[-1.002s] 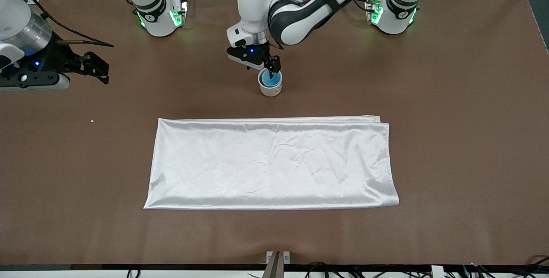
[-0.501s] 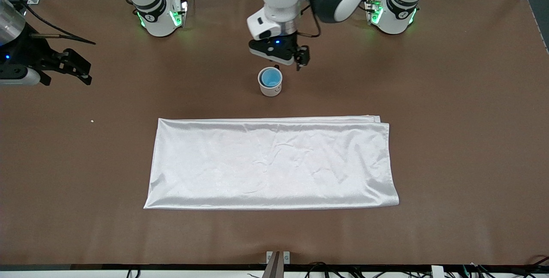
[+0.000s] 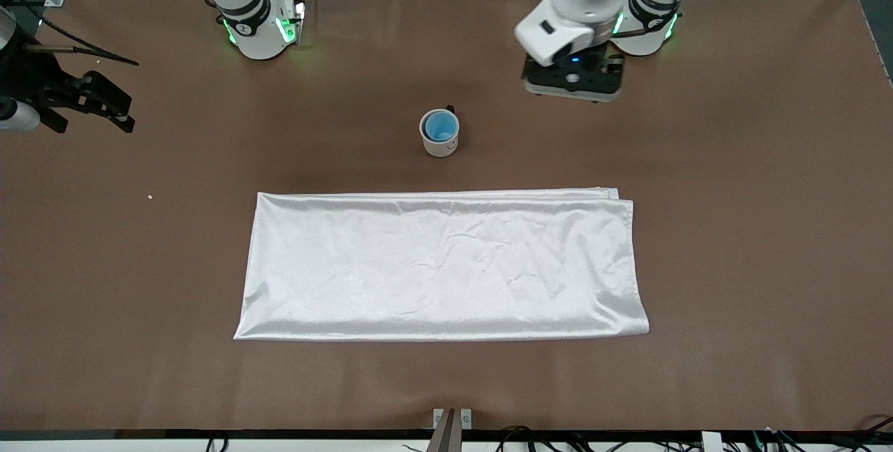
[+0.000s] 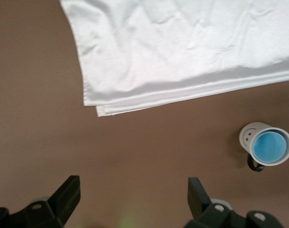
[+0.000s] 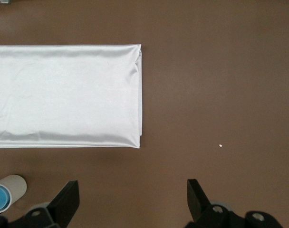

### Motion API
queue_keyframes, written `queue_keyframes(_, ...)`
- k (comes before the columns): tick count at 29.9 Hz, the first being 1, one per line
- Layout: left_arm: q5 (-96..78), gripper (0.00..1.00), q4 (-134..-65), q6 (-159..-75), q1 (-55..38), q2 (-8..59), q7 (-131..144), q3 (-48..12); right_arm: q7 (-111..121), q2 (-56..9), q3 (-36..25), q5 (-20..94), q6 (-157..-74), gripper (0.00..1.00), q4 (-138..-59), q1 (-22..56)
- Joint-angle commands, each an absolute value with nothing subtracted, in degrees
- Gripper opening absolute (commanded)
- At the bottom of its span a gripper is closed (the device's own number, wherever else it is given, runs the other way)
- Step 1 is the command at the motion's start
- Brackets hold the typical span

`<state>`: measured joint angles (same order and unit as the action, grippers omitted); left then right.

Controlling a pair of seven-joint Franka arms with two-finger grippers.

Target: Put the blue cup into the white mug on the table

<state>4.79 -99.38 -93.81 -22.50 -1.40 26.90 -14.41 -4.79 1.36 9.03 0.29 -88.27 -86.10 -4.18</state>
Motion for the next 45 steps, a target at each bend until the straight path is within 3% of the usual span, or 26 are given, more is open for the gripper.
queue_keyframes(1,3.34,1.0,-100.9,-92.2,-22.76,-4.13,26.81,-9.06,-4.48,0.79,8.88,3.6,-87.1,1.0,-84.81,-5.1)
queue_keyframes(11,0.35,1.0,-99.58,-92.55,-21.36,-3.96,25.84,1.57,-4.22,0.09,8.79,2.81,-87.19,1.0,-85.08,-5.18)
queue_keyframes(29,2.63,1.0,-90.79,-92.64,-15.56,1.58,23.47,0.88,-3.69,-0.09,8.79,1.41,-87.36,1.0,-85.17,-5.36)
queue_keyframes(45,1.94,1.0,-90.35,-92.64,-14.33,2.02,23.38,-0.61,-3.95,-0.53,8.88,0.0,-87.71,1.0,-85.34,-4.75)
